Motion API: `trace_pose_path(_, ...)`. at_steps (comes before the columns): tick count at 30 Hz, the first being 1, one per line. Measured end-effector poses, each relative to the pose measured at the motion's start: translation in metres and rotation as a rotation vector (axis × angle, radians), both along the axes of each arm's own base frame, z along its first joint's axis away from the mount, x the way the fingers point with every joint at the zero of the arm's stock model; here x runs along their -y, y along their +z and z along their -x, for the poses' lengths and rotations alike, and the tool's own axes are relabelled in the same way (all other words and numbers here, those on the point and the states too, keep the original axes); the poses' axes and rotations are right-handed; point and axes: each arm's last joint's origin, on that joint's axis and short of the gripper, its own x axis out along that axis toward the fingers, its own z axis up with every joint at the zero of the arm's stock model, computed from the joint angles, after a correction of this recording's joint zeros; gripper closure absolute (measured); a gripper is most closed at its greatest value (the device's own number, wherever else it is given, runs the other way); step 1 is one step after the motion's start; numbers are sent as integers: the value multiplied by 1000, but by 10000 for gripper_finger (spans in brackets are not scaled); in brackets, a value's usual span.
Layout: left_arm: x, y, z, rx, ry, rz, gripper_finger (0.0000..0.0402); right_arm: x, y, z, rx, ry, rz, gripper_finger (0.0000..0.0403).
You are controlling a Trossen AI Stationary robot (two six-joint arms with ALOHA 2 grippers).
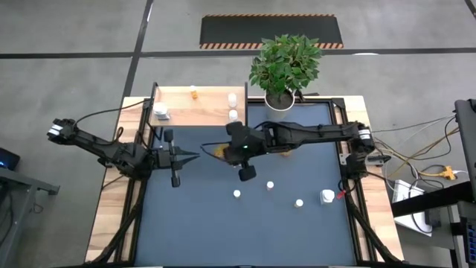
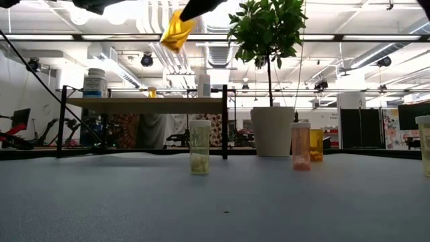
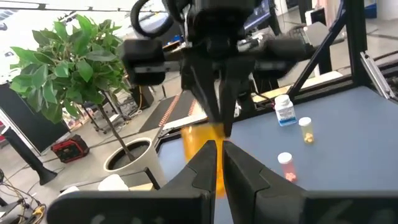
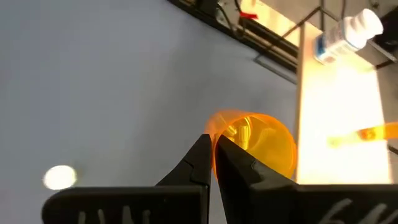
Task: Pick and place medicine bottles onto shelf by color
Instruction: Put the left orange pill bottle on the shelf
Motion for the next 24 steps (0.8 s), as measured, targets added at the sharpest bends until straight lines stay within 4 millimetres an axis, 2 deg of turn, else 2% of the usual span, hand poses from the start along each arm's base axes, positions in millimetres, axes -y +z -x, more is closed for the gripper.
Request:
trace_pose_path(4,0,1,0,13,0,5,393,9,-3,-15,-77,-79,115,394)
trace_pose_path(12,0,7,1,64,-1,24,393,46,2,-39,-98,-150,116,394)
trace_pose_path(19,-1,7,2,64,-1,24,393,81,-12,-46,-95,-193,49,394)
trace_pose_path(24,-1,7,2,69,-1,23,393,98,-16,-50,-77,-224,45,394)
